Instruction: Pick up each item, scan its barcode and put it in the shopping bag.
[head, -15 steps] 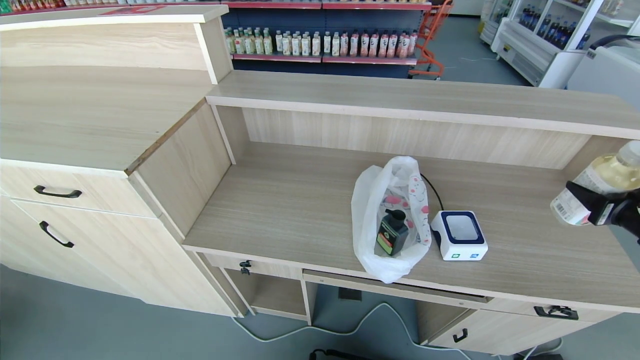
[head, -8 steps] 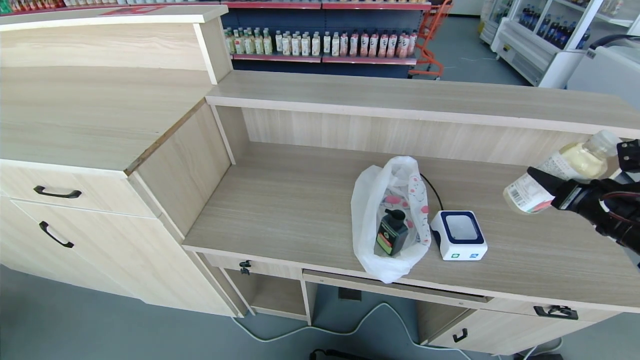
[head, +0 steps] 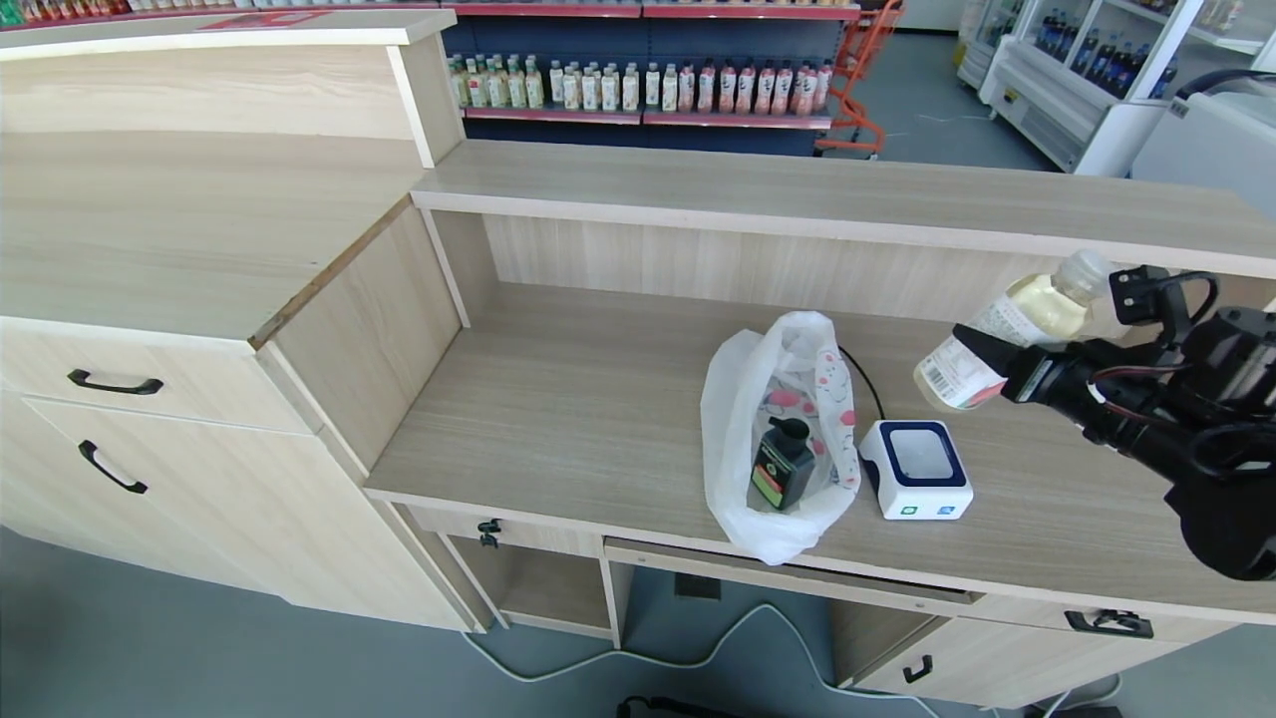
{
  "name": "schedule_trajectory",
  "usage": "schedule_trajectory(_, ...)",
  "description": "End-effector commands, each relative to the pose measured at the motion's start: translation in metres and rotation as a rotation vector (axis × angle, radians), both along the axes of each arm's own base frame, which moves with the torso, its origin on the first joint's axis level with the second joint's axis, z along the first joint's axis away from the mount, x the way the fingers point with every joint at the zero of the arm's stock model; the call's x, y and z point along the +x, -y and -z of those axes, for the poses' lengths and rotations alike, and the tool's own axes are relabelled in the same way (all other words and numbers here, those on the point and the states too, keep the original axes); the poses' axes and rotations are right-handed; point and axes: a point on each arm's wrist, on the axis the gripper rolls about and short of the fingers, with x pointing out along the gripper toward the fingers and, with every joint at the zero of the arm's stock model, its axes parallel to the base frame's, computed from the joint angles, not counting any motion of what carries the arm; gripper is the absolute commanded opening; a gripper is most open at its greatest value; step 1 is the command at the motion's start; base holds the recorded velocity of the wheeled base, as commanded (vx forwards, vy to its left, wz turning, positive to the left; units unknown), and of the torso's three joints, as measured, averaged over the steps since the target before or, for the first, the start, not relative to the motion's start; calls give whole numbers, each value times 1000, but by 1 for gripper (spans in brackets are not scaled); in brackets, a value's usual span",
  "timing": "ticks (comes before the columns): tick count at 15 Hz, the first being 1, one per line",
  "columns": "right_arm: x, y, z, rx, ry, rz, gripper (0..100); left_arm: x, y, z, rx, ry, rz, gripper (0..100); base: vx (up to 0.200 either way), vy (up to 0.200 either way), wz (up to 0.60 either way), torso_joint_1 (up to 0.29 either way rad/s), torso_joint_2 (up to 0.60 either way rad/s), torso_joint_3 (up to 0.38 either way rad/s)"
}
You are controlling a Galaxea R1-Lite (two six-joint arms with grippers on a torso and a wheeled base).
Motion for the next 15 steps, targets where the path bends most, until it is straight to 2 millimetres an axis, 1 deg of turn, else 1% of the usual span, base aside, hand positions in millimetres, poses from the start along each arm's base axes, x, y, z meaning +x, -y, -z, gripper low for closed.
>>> schedule_trajectory(1,17,-7,10,-4,-13,-25,0,0,0,0,2,-1,3,100,0,0,0,0,0,0)
schedule_trajectory(3,31,-13,12,-19,-3,-43,0,0,0,0,-1,1,4,100,0,0,0,0,0,0)
schedule_trajectory(5,37,-24,13,-18,-21,-74,0,0,0,0,-1,1,2,100,0,0,0,0,0,0)
schedule_trajectory(7,45,-37,11,-18,-27,-108,0,0,0,0,-1,1,4,100,0,200,0,-2,5,2)
schedule_trajectory(9,58,-45,10,-44,10,-124,0,0,0,0,-1,-1,4,100,0,200,0,10,5,2)
schedule_trajectory(10,61,-45,12,-55,13,-122,0,0,0,0,-1,1,2,100,0,0,0,0,0,0)
schedule_trajectory(11,71,-45,17,-74,21,-121,0,0,0,0,-1,1,-2,100,0,0,0,0,0,0)
schedule_trajectory(12,76,-46,21,-77,22,-122,0,0,0,0,-1,1,-2,100,0,0,0,0,0,0)
schedule_trajectory(15,84,-53,31,-83,9,-137,0,0,0,0,-1,1,-2,100,0,0,0,0,0,0)
